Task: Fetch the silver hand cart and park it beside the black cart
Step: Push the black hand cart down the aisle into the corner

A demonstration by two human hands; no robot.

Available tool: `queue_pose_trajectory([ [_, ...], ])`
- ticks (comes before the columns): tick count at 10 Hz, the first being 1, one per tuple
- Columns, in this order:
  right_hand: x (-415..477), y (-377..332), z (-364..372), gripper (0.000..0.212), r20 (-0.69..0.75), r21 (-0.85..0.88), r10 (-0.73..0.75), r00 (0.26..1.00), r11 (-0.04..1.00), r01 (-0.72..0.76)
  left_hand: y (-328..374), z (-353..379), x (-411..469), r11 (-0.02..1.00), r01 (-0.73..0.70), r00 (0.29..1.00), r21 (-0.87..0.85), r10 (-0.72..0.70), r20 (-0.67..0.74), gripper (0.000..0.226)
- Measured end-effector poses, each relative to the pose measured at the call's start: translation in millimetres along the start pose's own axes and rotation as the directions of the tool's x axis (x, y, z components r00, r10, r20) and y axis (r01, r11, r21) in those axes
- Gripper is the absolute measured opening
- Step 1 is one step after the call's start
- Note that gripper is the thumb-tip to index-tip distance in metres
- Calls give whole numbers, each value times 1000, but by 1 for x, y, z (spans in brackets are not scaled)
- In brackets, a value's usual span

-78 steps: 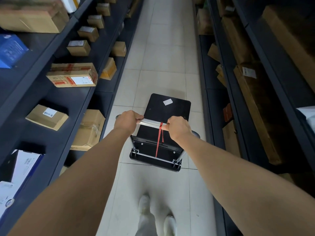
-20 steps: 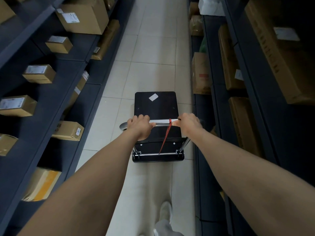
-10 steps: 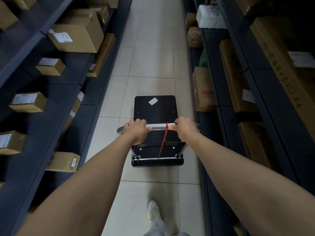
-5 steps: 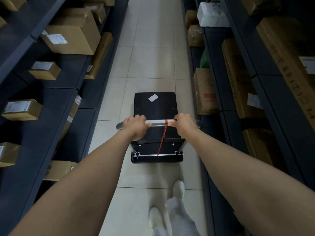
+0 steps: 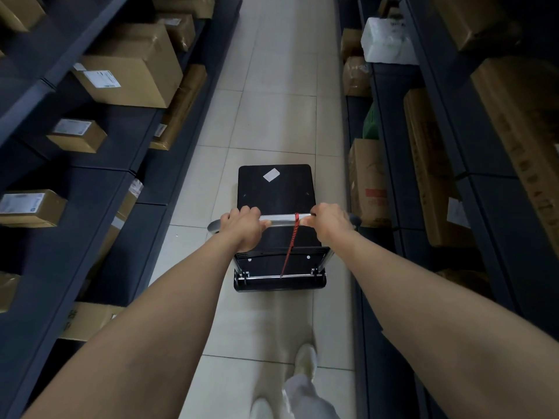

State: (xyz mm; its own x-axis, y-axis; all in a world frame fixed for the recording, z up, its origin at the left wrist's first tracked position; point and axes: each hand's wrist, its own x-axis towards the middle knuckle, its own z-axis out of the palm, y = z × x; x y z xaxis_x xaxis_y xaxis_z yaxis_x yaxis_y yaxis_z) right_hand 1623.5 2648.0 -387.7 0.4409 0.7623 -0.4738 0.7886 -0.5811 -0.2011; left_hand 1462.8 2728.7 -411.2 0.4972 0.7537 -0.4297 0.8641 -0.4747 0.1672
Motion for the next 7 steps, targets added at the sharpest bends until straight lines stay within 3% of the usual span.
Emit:
queue_pose_trajectory([
  [7,131,30,-57,19,4,-21,-33,999,999,33,47,-39,106,997,72,997,-42,-72,-16,38],
])
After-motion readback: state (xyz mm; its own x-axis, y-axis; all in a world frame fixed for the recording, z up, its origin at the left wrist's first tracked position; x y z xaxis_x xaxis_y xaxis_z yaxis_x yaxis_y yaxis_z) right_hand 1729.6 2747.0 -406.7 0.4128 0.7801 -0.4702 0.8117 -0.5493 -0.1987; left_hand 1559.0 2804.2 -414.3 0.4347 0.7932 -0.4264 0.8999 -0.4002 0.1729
